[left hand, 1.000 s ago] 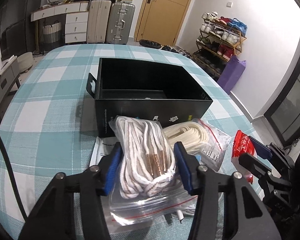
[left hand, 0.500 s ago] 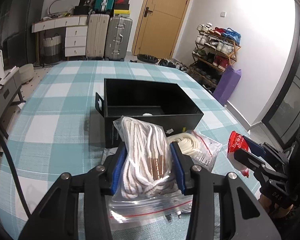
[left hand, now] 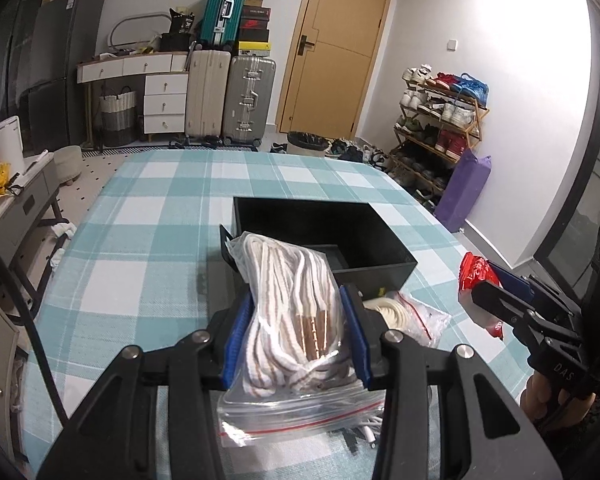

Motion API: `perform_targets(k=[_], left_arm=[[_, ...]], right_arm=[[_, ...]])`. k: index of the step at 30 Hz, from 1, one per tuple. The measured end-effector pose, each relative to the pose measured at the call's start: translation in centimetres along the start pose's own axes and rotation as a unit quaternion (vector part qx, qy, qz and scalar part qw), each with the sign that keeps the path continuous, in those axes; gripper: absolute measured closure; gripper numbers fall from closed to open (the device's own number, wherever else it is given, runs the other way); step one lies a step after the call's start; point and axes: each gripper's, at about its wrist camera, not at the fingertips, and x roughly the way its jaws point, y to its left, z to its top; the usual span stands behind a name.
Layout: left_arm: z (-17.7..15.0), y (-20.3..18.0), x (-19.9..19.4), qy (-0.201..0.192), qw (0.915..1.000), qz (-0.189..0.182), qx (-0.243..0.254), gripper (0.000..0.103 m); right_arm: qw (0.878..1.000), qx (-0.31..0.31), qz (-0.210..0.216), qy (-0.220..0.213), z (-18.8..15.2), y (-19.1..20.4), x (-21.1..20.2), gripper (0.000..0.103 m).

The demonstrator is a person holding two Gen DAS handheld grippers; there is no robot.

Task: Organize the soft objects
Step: 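Carry both packets into the black box and open both grippers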

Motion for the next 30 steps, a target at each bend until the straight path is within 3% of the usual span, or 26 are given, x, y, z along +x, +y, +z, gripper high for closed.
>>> perform_targets(k=[15, 30], left_arm=[[2.8, 0.6, 0.4, -0.032, 0.9994, 0.008, 0.007, 0.061], [4.0, 0.3, 4.7, -0.008, 0.9999, 0.0, 0.007, 0.061]], right_arm=[[1.0, -0.003, 0.026, -0.015, 4.6, -0.9, 1.9, 0.062], [0.999, -0.008, 0.03, 0.019, 5.8, -1.8, 6.9, 0.062]])
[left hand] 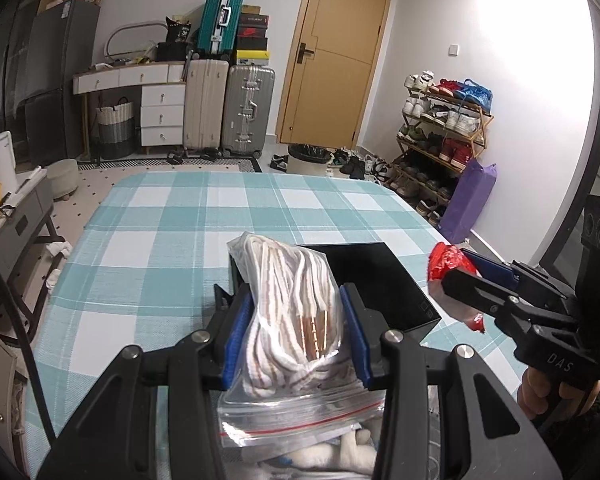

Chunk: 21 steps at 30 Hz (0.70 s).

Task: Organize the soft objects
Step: 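Carry both packets into the black box and open both grippers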

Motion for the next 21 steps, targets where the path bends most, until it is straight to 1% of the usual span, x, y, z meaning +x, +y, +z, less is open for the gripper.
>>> perform_targets(k=[9, 14, 18, 21], left_arm=[[0.1, -0.6, 2.9, 0.023, 0.9996, -0.011, 0.009, 0.061], [0.2, -0.6, 4.1, 0.028, 0.9995, -0.008, 0.012, 0.061], [0.2, -0.7, 4.9, 0.03, 0.9993, 0.003, 0.022, 0.06], [0.1, -0.7, 5.5, 0.037, 0.9991, 0.003, 0.023, 0.06]], right_arm=[[1.0, -0.008, -0.008, 0.021, -0.1, -0.9, 2.8, 0.062], [0.999, -0.005, -0.009, 0.035, 0.0, -1.5, 4.4, 0.062], [0.999, -0.007, -0.009, 0.048, -0.1, -1.6, 5.5, 0.062], [0.998, -0.011, -0.016, 0.056, -0.2, -1.6, 6.3, 0.062]])
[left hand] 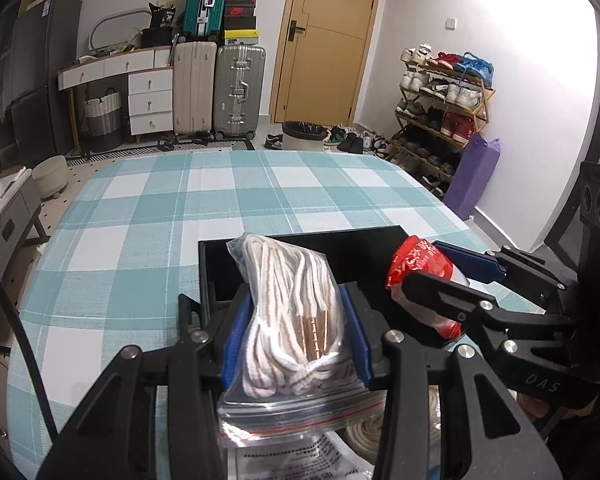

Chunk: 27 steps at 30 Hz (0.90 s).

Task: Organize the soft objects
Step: 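Carry both packets into the black box and open both grippers, then move the right gripper toward the white medicine sachet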

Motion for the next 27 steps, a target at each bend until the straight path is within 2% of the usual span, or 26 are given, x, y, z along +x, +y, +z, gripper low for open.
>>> perform_targets(k=[3, 5, 6, 7, 10, 11, 12, 13, 14, 15, 20, 27], left_arm=[[-0.1, 0.0, 0.6, 0.005, 1.0, 0.007, 0.003, 0.059], [-0.2, 0.2, 0.8, 0.012, 0.9999, 0.007, 0.002, 0.054], [-0.3, 0.3, 0.8, 0.015, 0.9999, 0.003, 0.0, 0.049], [-0.3, 0.3, 0.6, 0.015, 0.9999, 0.0, 0.0, 0.038], [-0.4, 0.1, -0.8, 0.002, 1.0, -0.002, 0.005, 0.02], [-0.4, 0.0, -1.2, -0.003, 1.0, 0.001, 0.008, 0.015], [-0.5, -0.1, -1.7, -0.006, 0.9999, 0.005, 0.012, 0.006], [-0.6, -0.1, -2.2, -0.009, 0.9998, 0.008, 0.014, 0.001], [-0.7, -0.1, -2.7, -0.012, 0.9997, 0.013, 0.016, 0.0], [-0.9, -0.1, -3.2, -0.013, 0.9997, 0.015, 0.017, 0.0], [-1.9, 0.7, -5.1, -0.015, 0.9997, 0.017, 0.003, 0.0], [-3.6, 1.1, -6.3, -0.015, 0.9995, 0.026, -0.004, 0.0]], right_arm=[[1.0, 0.001, -0.002, 0.004, 0.0, -0.1, 0.7, 0.062], [1.0, -0.004, -0.003, 0.004, 0.0, -0.1, 0.9, 0.062], [1.0, -0.005, -0.004, 0.004, 0.1, -0.1, 1.0, 0.06], [1.0, -0.004, -0.008, 0.005, 0.1, -0.2, 1.0, 0.058], [1.0, 0.001, -0.017, 0.0, 0.1, -0.5, 0.3, 0.045], [1.0, 0.002, -0.021, -0.002, 0.0, -0.6, -0.1, 0.033], [1.0, 0.007, -0.024, -0.006, -0.1, -0.8, -0.7, 0.016], [1.0, 0.011, -0.025, -0.01, -0.2, -1.0, -1.3, 0.009], [0.999, 0.017, -0.025, -0.018, -0.4, -1.2, -2.2, 0.002], [0.999, 0.019, -0.025, -0.02, -0.5, -1.3, -2.7, 0.001], [0.999, 0.019, -0.045, -0.017, -1.7, -1.5, -5.3, 0.001], [0.999, 0.03, -0.042, -0.016, -3.7, -1.3, -7.4, 0.001]])
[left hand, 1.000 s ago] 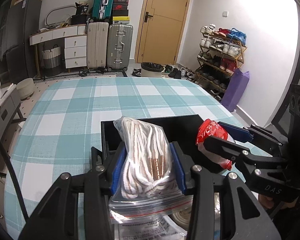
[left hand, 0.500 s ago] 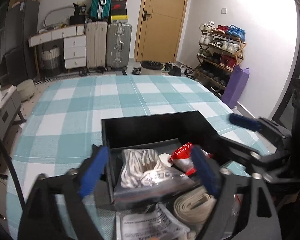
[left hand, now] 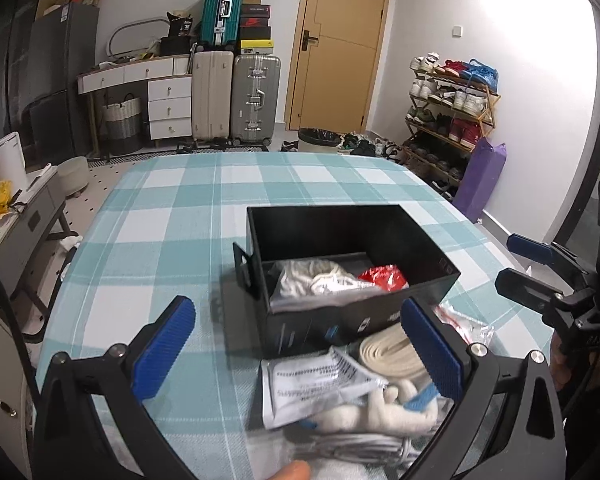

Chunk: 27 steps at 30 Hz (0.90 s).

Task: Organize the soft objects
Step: 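Move the right gripper toward the white medicine sachet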

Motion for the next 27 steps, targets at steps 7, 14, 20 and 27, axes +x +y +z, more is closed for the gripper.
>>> perform_targets(k=[7, 14, 20, 27], left_arm=[[-0.7, 0.0, -0.6, 0.0, 1.0, 0.01, 0.001, 0.0], [-1.3, -0.1, -0.6, 0.014, 0.9998, 0.012, 0.006, 0.0], [-1.8, -0.4, -0.7, 0.024, 0.9995, 0.013, 0.016, 0.0], [-2.0, 0.0, -0.5, 0.032, 0.9994, 0.008, 0.009, 0.0]], right_arm=[[0.999, -0.022, -0.008, 0.024, -1.1, 1.1, -0.1, 0.001], [0.997, -0.057, -0.012, 0.048, -1.6, 2.0, 0.1, 0.001], [0.995, -0.063, -0.013, 0.073, -2.1, 1.9, 0.6, 0.0], [0.993, -0.077, -0.008, 0.094, -2.7, 2.0, 1.0, 0.001]])
